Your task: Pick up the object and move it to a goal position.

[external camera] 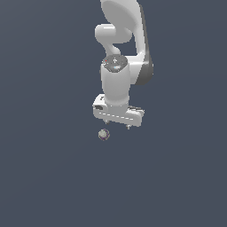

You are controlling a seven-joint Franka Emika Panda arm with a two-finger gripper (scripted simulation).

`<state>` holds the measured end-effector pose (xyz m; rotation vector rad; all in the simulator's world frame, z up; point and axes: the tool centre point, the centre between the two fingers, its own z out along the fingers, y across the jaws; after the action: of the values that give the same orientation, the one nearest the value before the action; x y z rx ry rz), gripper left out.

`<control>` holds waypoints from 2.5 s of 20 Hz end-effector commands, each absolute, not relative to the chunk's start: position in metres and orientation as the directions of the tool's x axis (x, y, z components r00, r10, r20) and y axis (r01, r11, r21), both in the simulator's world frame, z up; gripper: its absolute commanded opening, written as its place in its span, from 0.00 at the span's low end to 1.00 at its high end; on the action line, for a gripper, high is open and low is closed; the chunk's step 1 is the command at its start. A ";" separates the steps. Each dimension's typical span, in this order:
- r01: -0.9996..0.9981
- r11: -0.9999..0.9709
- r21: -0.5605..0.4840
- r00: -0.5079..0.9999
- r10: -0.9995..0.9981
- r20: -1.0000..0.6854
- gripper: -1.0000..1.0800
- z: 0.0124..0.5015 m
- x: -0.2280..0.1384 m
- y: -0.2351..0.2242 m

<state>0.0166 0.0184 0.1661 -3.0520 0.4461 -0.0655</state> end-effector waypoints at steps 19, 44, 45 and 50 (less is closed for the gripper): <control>-0.802 -0.597 -0.019 0.597 -0.802 -0.007 0.96 0.105 0.003 -0.034; -0.907 -0.420 0.000 0.420 -0.907 0.000 0.96 0.063 -0.005 -0.052; -0.908 -0.420 0.000 0.420 -0.908 0.000 0.96 0.057 -0.005 -0.053; -0.908 -0.418 0.000 0.418 -0.908 0.000 0.96 0.039 -0.005 -0.053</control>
<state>-0.0053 -0.0527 0.0431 -2.6465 1.6944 0.0021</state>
